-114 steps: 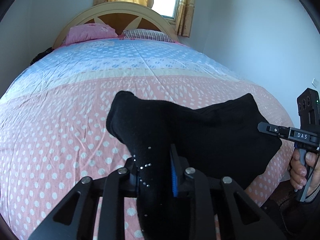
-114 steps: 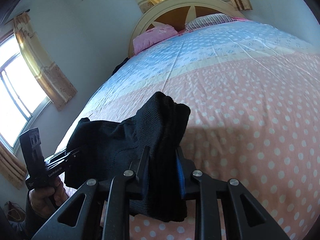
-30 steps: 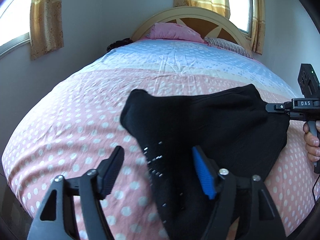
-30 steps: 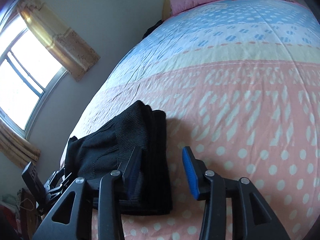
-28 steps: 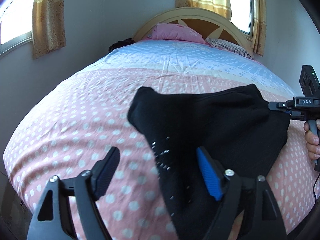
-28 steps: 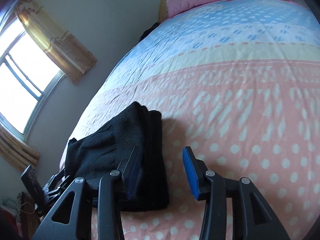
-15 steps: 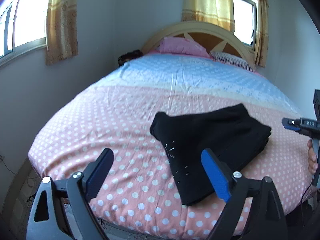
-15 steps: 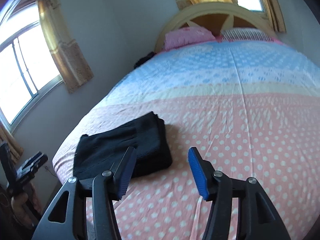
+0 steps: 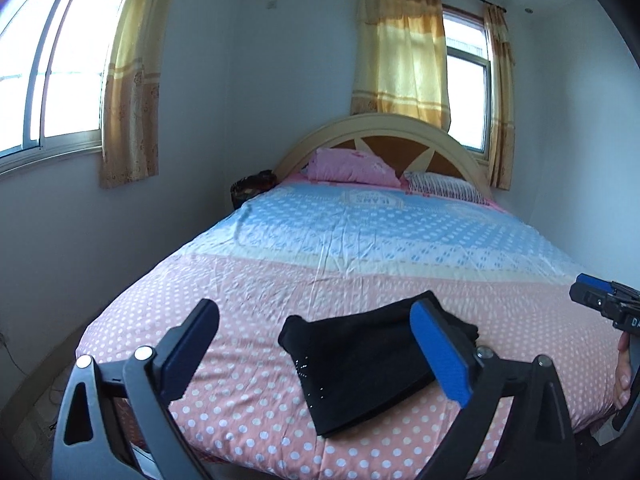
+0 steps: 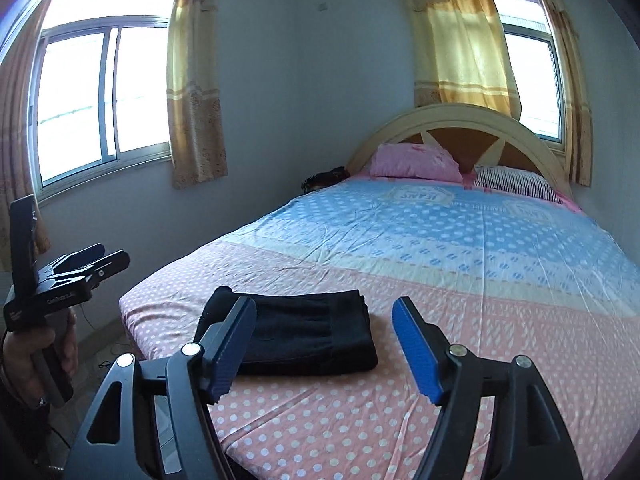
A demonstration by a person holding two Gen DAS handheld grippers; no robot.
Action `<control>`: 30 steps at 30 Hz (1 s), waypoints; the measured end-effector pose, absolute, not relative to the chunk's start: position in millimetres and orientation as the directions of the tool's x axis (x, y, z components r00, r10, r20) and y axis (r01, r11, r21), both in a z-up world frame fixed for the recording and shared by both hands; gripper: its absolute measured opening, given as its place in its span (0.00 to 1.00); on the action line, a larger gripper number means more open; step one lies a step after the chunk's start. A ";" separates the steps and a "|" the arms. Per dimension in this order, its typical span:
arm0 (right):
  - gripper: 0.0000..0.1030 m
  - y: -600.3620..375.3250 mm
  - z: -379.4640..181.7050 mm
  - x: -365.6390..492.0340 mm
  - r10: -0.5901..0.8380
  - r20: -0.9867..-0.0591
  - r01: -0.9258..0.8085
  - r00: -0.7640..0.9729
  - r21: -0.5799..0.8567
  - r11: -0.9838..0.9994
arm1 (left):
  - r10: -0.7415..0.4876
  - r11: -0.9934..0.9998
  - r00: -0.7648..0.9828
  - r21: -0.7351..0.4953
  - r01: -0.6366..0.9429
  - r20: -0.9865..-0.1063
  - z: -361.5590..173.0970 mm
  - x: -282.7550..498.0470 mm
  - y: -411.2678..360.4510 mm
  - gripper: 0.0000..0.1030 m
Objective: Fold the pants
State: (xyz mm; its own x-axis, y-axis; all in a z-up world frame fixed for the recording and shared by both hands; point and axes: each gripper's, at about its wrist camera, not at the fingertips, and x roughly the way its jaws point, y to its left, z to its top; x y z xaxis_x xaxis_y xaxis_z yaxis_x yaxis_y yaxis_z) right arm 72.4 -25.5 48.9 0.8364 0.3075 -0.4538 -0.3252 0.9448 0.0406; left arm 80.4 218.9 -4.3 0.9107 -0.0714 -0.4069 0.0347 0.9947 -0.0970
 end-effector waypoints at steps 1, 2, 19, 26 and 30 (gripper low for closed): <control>0.70 -25.0 47.9 73.2 0.308 -0.455 -0.326 0.836 0.040 0.944 | -0.073 0.995 0.913 -0.098 0.036 -0.402 -2.6 78.8 218.5 0.98; 0.70 -25.5 47.9 72.5 0.309 -0.456 -0.327 0.834 0.042 0.944 | -0.072 0.995 0.915 -0.097 0.036 -0.398 -1.8 78.1 217.9 0.99; 0.70 -41.5 42.5 64.0 0.302 -0.457 -0.304 0.836 0.071 0.950 | -0.071 0.996 0.912 -0.073 0.045 -0.403 -2.4 73.6 202.6 1.00; 0.70 -42.0 40.9 63.7 0.304 -0.461 -0.304 0.833 0.076 0.950 | -0.071 0.996 0.910 -0.072 0.045 -0.410 -3.0 73.7 200.8 1.00; 0.70 -41.8 40.9 64.0 0.304 -0.462 -0.304 0.833 0.077 0.950 | -0.071 0.996 0.909 -0.074 0.044 -0.410 -3.2 73.7 201.8 1.00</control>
